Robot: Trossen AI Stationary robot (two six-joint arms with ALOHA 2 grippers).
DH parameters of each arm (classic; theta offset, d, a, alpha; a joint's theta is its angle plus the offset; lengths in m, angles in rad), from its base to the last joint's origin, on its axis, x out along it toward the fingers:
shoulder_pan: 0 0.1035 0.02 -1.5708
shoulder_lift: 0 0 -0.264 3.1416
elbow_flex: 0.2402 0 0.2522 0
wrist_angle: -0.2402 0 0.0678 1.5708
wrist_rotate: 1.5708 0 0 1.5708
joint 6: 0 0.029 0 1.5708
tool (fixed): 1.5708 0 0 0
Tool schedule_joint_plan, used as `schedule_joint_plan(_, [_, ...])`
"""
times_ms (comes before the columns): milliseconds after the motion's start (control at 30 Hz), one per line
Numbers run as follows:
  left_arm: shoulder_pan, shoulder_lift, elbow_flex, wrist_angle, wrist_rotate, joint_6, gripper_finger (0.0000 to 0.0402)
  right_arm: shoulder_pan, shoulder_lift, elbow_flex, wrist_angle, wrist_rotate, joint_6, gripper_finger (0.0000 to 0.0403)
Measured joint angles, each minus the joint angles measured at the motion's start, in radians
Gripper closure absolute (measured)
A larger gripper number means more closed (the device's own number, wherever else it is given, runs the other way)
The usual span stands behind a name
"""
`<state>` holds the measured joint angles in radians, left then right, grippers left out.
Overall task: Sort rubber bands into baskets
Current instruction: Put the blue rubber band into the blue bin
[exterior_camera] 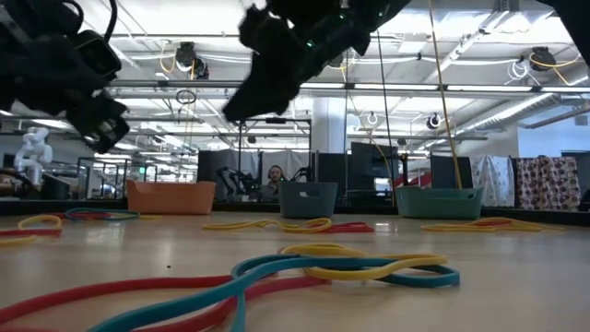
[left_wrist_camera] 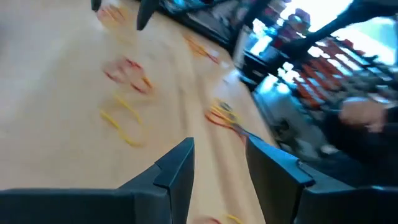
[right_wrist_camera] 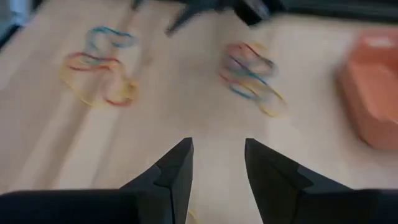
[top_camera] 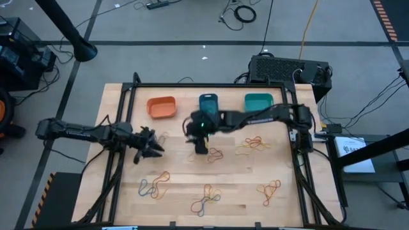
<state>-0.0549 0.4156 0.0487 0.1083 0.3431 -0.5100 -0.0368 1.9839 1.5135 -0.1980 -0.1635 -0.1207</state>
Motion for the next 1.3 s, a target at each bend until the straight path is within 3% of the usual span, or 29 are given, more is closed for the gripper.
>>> schedule_joint_plan(333, [-0.339, 0.063, 0.013, -0.022, -0.045, -0.292, 0.0249, 0.192, 0.059, 0.001, 0.138, 0.009, -0.016, 0.0264])
schedule_joint_plan(633, [-0.611, 0.190, 0.088, -0.021, -0.224, -0.465, 0.0249, 0.260, 0.077, 0.000, 0.220, 0.014, -0.053, 0.0264])
schedule_joint_plan(933, [-0.813, 0.510, 0.272, -0.029, -0.417, -0.534, 0.0250, 0.293, 0.077, 0.000, 0.262, 0.014, -0.027, 0.0264])
schedule_joint_plan(1300, [-0.905, 0.942, 0.506, -0.370, -0.466, -0.723, 0.0250, 0.418, 0.077, 0.000, 0.300, 0.013, -0.050, 0.0264])
